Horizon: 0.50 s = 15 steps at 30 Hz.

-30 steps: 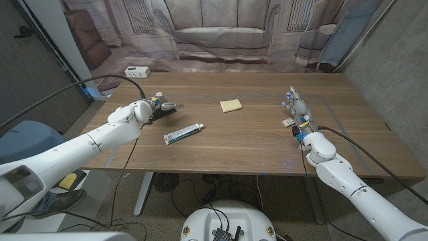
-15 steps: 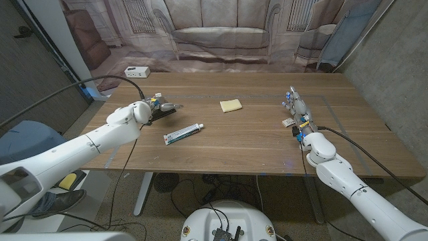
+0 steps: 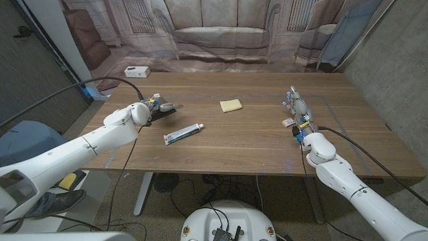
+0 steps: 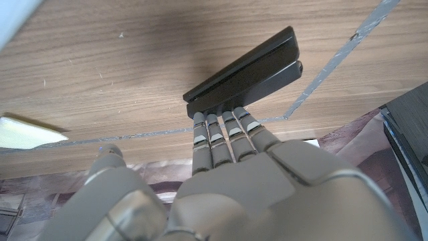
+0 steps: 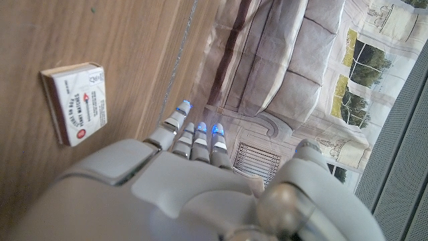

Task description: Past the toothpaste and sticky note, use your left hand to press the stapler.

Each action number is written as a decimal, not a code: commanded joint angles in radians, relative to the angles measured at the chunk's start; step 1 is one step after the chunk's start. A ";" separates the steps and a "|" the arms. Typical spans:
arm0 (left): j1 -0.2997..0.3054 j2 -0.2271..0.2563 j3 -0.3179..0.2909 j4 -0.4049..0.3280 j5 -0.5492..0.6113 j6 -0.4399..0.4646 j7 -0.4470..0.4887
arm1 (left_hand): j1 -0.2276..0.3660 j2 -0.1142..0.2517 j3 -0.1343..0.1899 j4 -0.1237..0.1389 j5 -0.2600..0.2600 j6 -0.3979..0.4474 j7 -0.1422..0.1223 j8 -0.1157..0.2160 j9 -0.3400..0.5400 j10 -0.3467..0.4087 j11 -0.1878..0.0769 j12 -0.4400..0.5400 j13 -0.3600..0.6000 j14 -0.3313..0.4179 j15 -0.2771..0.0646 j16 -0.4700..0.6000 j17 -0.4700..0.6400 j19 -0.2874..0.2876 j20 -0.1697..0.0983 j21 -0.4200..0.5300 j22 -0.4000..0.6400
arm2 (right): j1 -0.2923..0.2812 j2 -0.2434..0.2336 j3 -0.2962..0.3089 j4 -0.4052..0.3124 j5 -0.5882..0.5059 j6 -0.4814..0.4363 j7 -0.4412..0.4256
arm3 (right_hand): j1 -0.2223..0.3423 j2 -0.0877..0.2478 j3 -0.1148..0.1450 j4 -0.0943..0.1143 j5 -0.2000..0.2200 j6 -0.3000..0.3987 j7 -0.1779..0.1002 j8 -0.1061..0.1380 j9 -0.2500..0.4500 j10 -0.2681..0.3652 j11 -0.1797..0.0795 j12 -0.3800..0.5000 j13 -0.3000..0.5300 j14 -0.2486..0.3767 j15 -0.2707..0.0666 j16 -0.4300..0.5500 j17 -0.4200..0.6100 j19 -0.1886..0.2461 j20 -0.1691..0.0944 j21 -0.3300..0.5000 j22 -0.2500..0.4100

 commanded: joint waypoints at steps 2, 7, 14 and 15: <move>0.023 0.007 -0.029 -0.016 -0.009 -0.018 0.043 | -0.002 0.006 0.000 -0.006 0.001 0.004 0.000 0.005 -0.001 0.030 0.008 0.002 0.003 0.019 0.000 0.006 0.003 0.015 0.005 0.005 0.006 | -0.006 0.001 0.002 -0.009 -0.007 -0.003 -0.014 | 0.001 0.011 0.002 -0.006 -0.002 0.011 0.000 0.000 0.004 0.006 0.006 0.001 0.004 0.004 0.007 0.001 0.005 0.002 0.006 0.001 0.003; 0.040 0.014 -0.045 -0.026 -0.016 -0.024 0.065 | 0.000 0.007 0.001 -0.006 0.001 0.004 0.000 0.004 -0.001 0.029 0.004 0.001 0.003 0.020 0.000 0.006 0.003 0.016 0.004 0.005 0.006 | -0.004 -0.001 -0.001 -0.008 -0.011 -0.003 -0.008 | 0.001 0.012 0.003 -0.006 -0.002 0.011 0.000 0.000 0.004 0.006 0.006 0.001 0.004 0.004 0.007 0.001 0.005 0.002 0.006 0.001 0.003; 0.056 0.013 -0.064 -0.033 -0.023 -0.005 0.099 | 0.002 0.010 0.002 -0.008 0.001 0.005 0.002 0.003 -0.001 0.030 0.007 0.000 0.003 0.021 0.000 0.005 0.003 0.018 0.004 0.004 0.006 | -0.005 0.000 -0.003 -0.012 -0.007 -0.010 -0.007 | 0.001 0.012 0.003 -0.007 -0.002 0.011 0.000 0.000 0.004 0.006 0.007 0.001 0.004 0.005 0.006 0.001 0.005 0.003 0.006 0.001 0.003; 0.057 0.013 -0.066 -0.035 -0.025 -0.001 0.101 | 0.002 0.010 0.003 -0.008 0.001 0.005 0.002 0.003 -0.001 0.030 0.007 0.000 0.003 0.022 0.000 0.005 0.003 0.018 0.004 0.004 0.006 | -0.005 -0.001 -0.003 -0.011 -0.007 -0.009 -0.005 | 0.001 0.013 0.003 -0.007 -0.002 0.011 0.000 0.000 0.004 0.007 0.007 0.001 0.004 0.005 0.006 0.000 0.005 0.003 0.006 0.001 0.003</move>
